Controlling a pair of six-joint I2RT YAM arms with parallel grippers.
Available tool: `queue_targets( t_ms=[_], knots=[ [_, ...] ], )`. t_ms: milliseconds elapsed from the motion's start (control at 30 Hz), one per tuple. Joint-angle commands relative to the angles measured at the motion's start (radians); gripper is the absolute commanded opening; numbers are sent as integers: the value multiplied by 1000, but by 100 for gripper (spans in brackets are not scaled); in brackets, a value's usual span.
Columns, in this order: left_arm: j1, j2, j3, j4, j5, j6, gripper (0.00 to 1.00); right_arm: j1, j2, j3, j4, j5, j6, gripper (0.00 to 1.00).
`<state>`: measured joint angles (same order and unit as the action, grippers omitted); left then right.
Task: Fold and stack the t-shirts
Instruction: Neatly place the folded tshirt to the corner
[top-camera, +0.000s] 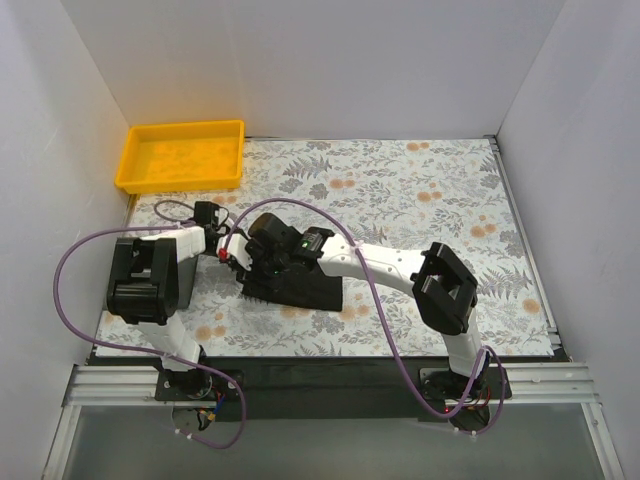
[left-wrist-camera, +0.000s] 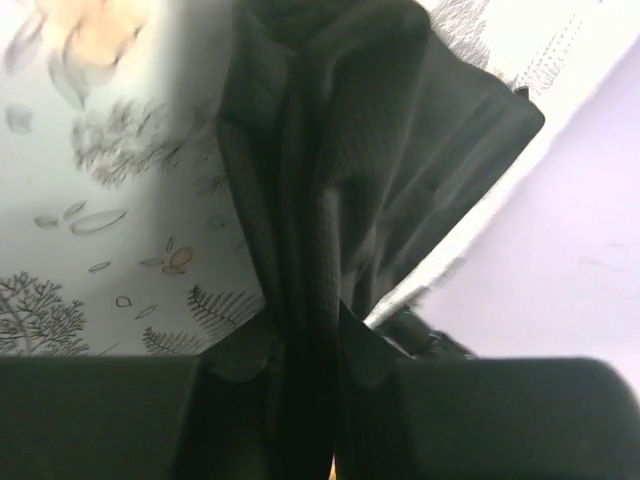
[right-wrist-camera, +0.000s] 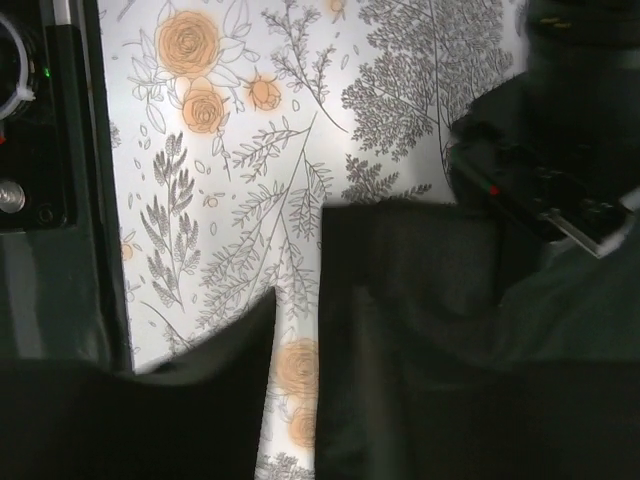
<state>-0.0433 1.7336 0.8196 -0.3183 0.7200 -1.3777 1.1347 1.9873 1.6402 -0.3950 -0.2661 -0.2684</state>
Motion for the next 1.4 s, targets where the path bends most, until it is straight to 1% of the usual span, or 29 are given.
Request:
queue_targets(
  t_ms=[0, 33, 100, 133, 167, 200, 233, 300, 433, 467, 500, 533, 567, 600, 667, 867, 1000, 1033, 1167, 1367],
  knots=[
    [-6, -8, 131, -230, -138, 279, 10, 2, -8, 26, -2, -38, 24, 51],
    [-9, -8, 194, -339, -184, 384, 6, -6, -13, 26, -17, -71, 24, 57],
    [-9, 7, 240, -434, -282, 475, 2, -33, -36, 0, -45, -90, 23, 64],
    [-9, 14, 274, -515, -319, 544, 0, -61, -47, -14, -50, -97, 23, 66],
    [-7, 20, 283, -542, -350, 574, 0, -76, -54, -29, -51, -99, 24, 68],
    [-6, 18, 291, -565, -379, 600, 0, -91, -74, -61, -53, -102, 26, 71],
    [-1, 12, 294, -594, -422, 620, 0, -108, -84, -75, -51, -110, 34, 72],
    [10, -15, 305, -619, -458, 667, 0, -159, -113, -112, -57, -119, 43, 75],
    [13, -94, 322, -660, -560, 718, 0, -228, -156, -160, -73, -99, 31, 77],
    [38, -142, 344, -701, -586, 755, 0, -245, -180, -181, -90, -87, 18, 82],
    [39, -143, 345, -711, -587, 755, 0, -245, -180, -181, -90, -79, 18, 82],
    [42, -157, 351, -720, -594, 766, 0, -250, -188, -198, -91, -75, 15, 88],
    [96, -182, 360, -728, -609, 784, 0, -253, -200, -206, -91, -67, 12, 96],
    [114, -198, 380, -731, -620, 814, 0, -253, -205, -212, -90, -65, 6, 98],
    [164, -239, 400, -729, -633, 851, 0, -257, -219, -226, -91, -62, 0, 99],
    [252, -310, 463, -717, -643, 965, 0, -260, -232, -241, -93, -62, -9, 98],
    [313, -304, 509, -711, -627, 1009, 0, -260, -242, -249, -94, -58, -8, 98],
    [344, -290, 539, -719, -623, 1022, 0, -262, -249, -252, -94, -53, -9, 98],
    [399, -267, 607, -760, -600, 1048, 0, -262, -265, -270, -96, -35, -15, 98],
    [445, -273, 642, -792, -587, 1088, 0, -262, -272, -281, -94, -32, -15, 98]
  ],
)
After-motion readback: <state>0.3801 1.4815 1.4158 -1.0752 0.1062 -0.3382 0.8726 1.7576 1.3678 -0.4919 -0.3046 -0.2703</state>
